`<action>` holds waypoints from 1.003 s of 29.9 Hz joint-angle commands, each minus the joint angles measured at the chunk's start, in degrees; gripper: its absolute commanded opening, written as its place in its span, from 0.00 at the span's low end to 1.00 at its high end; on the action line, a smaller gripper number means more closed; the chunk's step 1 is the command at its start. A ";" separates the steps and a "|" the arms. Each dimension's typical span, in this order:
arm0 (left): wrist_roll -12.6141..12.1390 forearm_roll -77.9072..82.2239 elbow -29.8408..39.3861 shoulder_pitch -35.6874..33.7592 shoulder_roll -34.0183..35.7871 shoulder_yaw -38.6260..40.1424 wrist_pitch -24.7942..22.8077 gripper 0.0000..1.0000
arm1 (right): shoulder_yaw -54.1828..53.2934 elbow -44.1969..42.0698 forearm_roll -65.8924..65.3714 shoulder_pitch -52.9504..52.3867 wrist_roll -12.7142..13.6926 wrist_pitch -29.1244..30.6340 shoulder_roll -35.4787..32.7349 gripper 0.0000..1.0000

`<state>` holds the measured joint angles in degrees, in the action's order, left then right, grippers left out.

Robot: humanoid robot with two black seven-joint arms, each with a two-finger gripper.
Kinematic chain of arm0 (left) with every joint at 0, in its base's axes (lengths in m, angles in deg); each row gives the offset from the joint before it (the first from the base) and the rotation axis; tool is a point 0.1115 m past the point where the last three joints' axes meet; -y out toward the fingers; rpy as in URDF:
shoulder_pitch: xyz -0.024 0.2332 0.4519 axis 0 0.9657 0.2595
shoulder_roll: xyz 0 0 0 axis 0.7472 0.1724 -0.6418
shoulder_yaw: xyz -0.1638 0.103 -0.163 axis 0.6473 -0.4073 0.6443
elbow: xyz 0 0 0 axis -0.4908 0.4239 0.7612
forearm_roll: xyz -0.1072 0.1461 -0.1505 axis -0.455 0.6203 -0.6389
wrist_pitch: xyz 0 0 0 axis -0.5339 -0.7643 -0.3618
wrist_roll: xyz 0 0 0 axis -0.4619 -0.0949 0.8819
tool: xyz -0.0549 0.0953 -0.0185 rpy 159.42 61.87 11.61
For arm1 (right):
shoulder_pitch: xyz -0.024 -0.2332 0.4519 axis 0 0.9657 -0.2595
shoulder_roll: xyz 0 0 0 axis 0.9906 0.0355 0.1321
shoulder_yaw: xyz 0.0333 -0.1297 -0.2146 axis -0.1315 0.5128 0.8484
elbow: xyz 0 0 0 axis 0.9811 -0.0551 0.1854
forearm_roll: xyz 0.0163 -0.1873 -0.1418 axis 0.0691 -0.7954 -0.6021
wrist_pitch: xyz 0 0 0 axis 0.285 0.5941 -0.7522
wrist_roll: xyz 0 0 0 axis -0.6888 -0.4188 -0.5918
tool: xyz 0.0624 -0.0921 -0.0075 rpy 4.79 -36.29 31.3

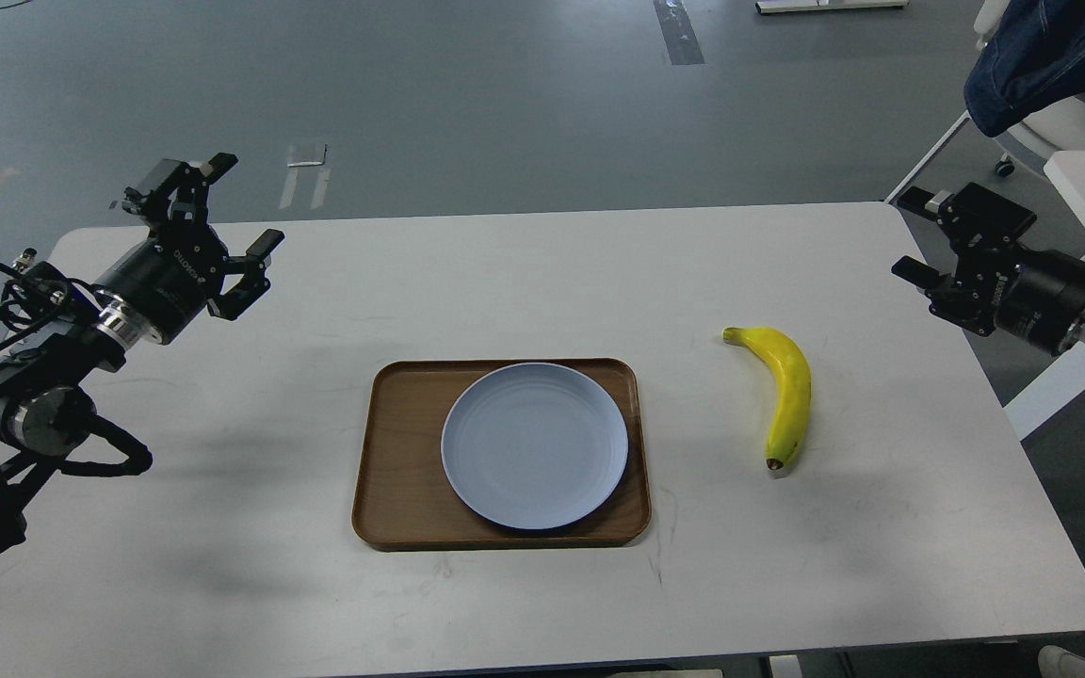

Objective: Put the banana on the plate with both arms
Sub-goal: 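Reach the right gripper to the yellow banana and grasp it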

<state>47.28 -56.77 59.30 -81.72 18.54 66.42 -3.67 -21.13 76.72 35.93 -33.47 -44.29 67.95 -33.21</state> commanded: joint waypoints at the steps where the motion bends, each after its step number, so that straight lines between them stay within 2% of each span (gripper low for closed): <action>1: 0.02 0.02 0.01 -0.09 0.11 -0.02 0.01 0.98 | 9.66 -0.40 -10.62 -8.14 0.00 -0.01 0.14 1.00; 6: 0.02 0.02 0.09 -0.09 0.20 -0.02 0.01 0.98 | 25.47 -3.03 -18.97 -17.72 0.00 -0.01 1.19 1.00; 9: 0.02 0.02 0.09 0.00 0.20 -0.02 0.01 0.98 | 30.33 -5.58 -21.52 -19.23 0.00 -0.01 3.82 1.00; 15: 0.02 0.02 0.09 0.00 0.11 -0.02 0.01 0.98 | 34.55 -10.07 -23.99 -18.88 0.00 -2.43 11.81 1.00; 30: 0.02 0.02 0.09 0.00 0.20 0.07 0.01 0.98 | 39.48 -14.73 -23.99 -18.97 0.00 -3.23 18.24 1.00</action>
<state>47.30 -56.75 59.34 -81.73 18.82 66.55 -3.67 17.19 62.20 11.93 -52.24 -44.29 64.71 -15.76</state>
